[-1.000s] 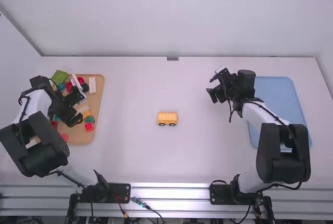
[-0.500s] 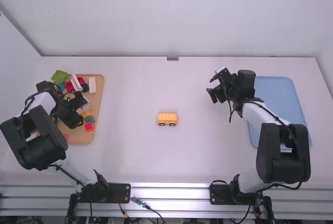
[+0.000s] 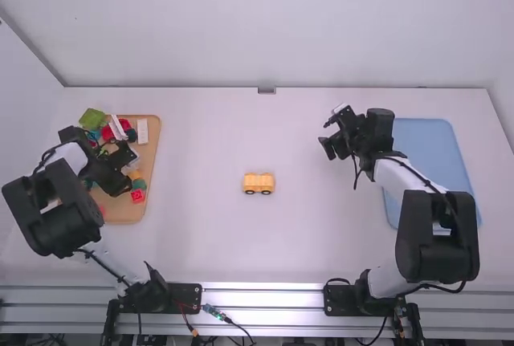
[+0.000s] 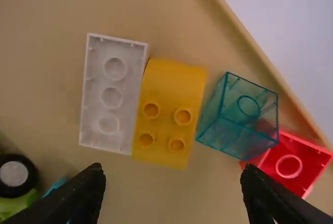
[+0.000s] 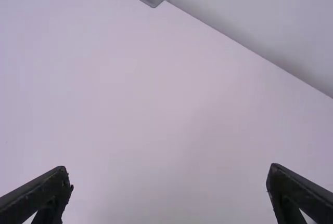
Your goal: Assemble lego blocks to make yellow taxi
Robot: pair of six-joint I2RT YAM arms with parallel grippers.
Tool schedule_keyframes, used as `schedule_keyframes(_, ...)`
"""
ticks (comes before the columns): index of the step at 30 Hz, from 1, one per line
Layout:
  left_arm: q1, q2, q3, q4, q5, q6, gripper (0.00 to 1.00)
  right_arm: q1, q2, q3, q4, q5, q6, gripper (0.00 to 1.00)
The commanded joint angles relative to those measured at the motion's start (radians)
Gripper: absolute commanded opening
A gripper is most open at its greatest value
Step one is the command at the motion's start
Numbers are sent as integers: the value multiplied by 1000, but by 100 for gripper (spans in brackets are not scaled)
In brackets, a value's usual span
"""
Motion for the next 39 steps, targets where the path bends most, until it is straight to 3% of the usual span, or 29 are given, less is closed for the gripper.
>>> schedule_keyframes(1,3,20,-6,6,21,-7,66,-3,-22,19,-5,-9,4,99)
schedule_keyframes(15,8,31,8,7,-3,-7,58,-2,-22,19,-17,-9,5,99)
schedule_keyframes(20,9,31,9,4,-59,-8,58,-4,-22,19,-16,-9,4,99)
schedule_keyframes(30,11,53,8,46,19,-10,59,-3,-22,19,-20,-9,5,99)
schedule_keyframes(39,9,89,8,54,-12,-10,56,-3,-22,19,-20,-9,4,99)
